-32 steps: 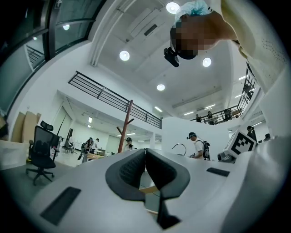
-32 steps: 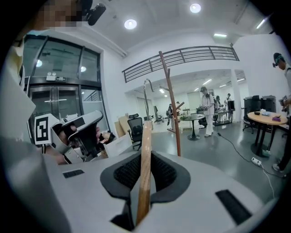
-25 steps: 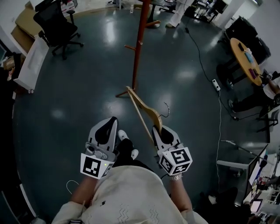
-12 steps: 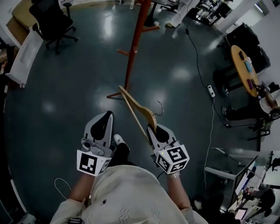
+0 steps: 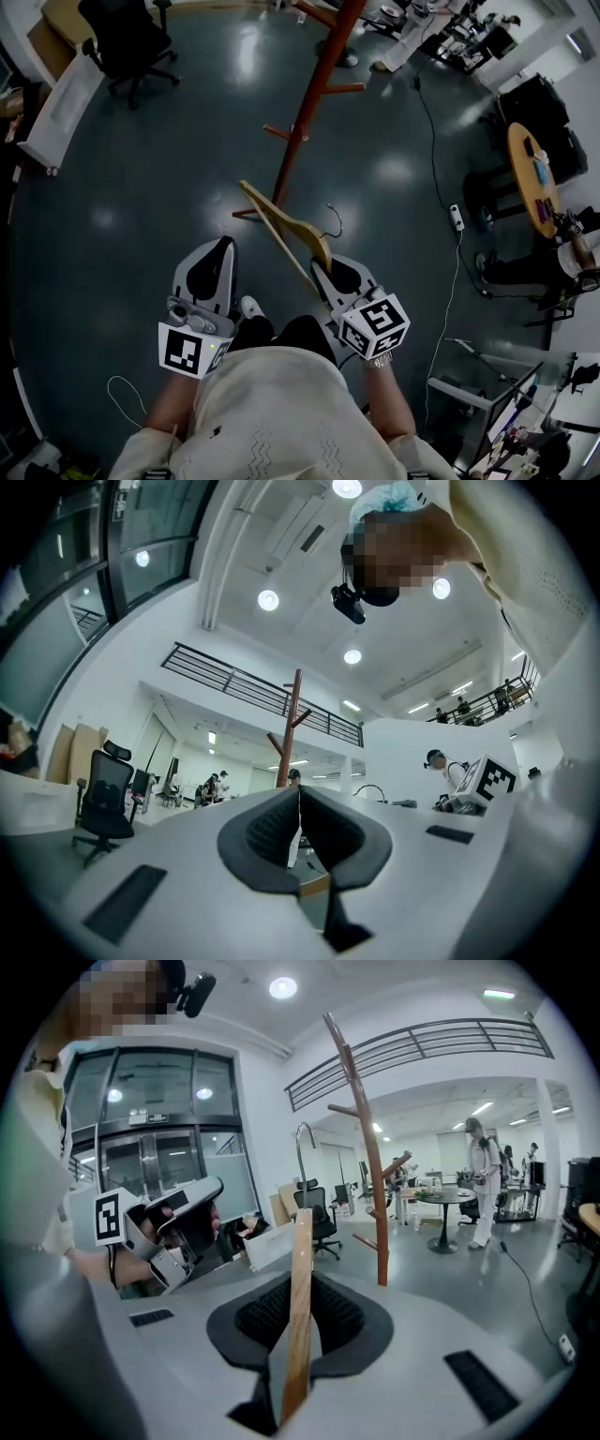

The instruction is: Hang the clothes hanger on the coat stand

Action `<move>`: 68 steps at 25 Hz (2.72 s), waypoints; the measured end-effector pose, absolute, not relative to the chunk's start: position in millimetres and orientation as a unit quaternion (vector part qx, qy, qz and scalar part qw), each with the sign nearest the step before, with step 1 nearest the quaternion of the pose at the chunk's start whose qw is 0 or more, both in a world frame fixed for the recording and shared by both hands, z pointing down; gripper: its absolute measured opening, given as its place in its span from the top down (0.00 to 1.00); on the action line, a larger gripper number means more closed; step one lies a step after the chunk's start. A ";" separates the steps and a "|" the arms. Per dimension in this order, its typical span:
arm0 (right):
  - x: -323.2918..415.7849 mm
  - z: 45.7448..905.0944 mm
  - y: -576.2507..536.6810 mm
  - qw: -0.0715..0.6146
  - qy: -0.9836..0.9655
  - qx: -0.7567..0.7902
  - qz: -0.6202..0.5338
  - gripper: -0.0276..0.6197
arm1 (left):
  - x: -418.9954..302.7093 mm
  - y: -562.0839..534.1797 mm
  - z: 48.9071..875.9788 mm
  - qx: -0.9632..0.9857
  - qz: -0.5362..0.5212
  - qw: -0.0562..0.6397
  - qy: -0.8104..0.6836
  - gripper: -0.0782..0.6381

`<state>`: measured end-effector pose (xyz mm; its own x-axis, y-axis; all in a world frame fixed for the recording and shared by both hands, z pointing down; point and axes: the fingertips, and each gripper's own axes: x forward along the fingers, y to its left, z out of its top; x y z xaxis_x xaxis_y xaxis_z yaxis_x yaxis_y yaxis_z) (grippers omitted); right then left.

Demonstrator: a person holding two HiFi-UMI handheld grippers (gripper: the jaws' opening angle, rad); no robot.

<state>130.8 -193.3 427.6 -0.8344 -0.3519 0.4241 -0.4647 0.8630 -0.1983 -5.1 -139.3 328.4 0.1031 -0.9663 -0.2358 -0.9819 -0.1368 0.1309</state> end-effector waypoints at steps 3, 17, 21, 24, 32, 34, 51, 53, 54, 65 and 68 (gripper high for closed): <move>118.9 424.8 -207.0 0.203 -0.953 0.188 0.127 0.85 | -17.5 -141.6 322.7 -0.731 0.129 0.034 0.669 0.87; 109.7 448.5 -282.7 0.219 -0.963 0.088 0.127 0.85 | -3.7 -199.1 322.4 -0.656 0.120 0.052 0.743 0.87; 110.1 457.0 -324.8 0.227 -0.965 0.051 0.125 0.85 | 7.2 -227.7 320.2 -0.628 0.119 0.064 0.766 0.87; 111.1 461.8 -358.5 0.236 -0.965 0.025 0.110 0.85 | 17.7 -251.7 322.1 -0.612 0.117 0.070 0.779 0.87; 106.8 486.8 -427.3 0.243 -0.964 -0.069 0.079 0.85 | 42.3 -300.9 320.1 -0.537 0.081 0.082 0.836 0.87; 104.2 499.2 -436.9 0.244 -0.963 -0.094 0.073 0.85 | 45.5 -302.3 321.0 -0.515 0.075 0.084 0.850 0.87; 57.5 588.5 -517.0 0.278 -0.942 -0.189 0.007 0.85 | 52.6 -326.9 325.3 -0.407 0.029 0.074 0.910 0.87; 56.3 595.9 -519.0 0.279 -0.940 -0.196 0.007 0.85 | 52.6 -328.0 326.9 -0.406 0.022 0.072 0.911 0.87; 55.4 599.8 -517.6 0.279 -0.939 -0.200 0.008 0.85 | 52.3 -326.4 327.2 -0.406 0.018 0.072 0.911 0.87; 40.6 610.6 -516.2 0.233 -0.957 -0.172 -0.032 0.85 | 45.7 -315.5 336.1 -0.396 0.023 0.056 0.916 0.87; 37.6 614.7 -513.2 0.227 -0.958 -0.173 -0.035 0.85 | 42.9 -312.2 340.4 -0.394 0.026 0.056 0.917 0.87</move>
<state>37.6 -513.2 614.7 -0.8364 0.3163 0.4477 0.3478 0.9375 -0.0125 42.9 -312.2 340.4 -0.6830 -0.7199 -0.1232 -0.7257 0.6880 0.0034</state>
